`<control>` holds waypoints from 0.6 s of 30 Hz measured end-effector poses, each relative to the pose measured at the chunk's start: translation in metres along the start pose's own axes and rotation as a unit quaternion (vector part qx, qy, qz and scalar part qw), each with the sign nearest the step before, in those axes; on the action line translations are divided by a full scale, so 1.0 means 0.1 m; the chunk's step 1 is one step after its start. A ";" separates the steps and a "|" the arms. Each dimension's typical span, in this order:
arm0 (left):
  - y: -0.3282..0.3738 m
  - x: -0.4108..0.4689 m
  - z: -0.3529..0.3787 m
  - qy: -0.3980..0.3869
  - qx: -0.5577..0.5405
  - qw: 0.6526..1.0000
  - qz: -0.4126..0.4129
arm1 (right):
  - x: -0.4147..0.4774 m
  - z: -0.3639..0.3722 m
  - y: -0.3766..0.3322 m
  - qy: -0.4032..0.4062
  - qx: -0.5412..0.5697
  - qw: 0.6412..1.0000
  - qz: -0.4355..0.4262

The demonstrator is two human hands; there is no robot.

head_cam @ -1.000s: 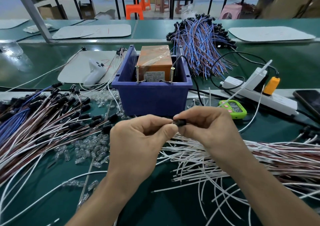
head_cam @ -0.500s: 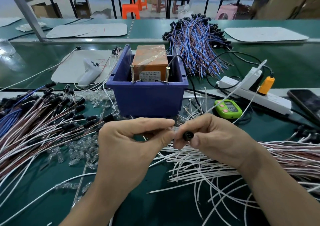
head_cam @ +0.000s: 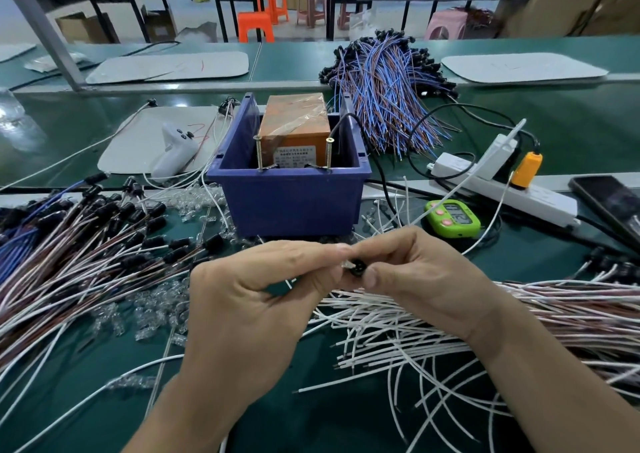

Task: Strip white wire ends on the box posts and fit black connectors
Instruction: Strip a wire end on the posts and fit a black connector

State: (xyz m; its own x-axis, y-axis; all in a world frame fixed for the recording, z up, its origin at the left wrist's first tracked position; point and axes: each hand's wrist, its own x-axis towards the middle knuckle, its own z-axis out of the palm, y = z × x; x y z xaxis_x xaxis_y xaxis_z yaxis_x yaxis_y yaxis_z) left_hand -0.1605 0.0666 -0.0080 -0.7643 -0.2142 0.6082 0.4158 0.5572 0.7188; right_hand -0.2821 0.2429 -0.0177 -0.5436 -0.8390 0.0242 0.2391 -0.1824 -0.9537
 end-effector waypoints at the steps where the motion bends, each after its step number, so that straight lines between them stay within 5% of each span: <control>1: -0.01 0.01 0.00 0.000 0.007 1.000 -0.008 | 0.00 0.00 0.01 0.016 -0.003 1.000 -0.003; 18: 0.06 0.06 -0.05 0.008 0.050 0.999 0.018 | -0.02 0.09 -0.06 0.067 -0.096 0.993 0.007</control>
State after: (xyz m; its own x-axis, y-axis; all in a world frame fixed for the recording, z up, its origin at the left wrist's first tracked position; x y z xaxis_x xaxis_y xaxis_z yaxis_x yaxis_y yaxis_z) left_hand -0.1602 0.0649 0.0013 -0.7418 -0.2046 0.6387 0.3904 0.6426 0.6593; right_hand -0.2747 0.2411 -0.0091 -0.6465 -0.7627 -0.0174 0.0962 -0.0589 -0.9936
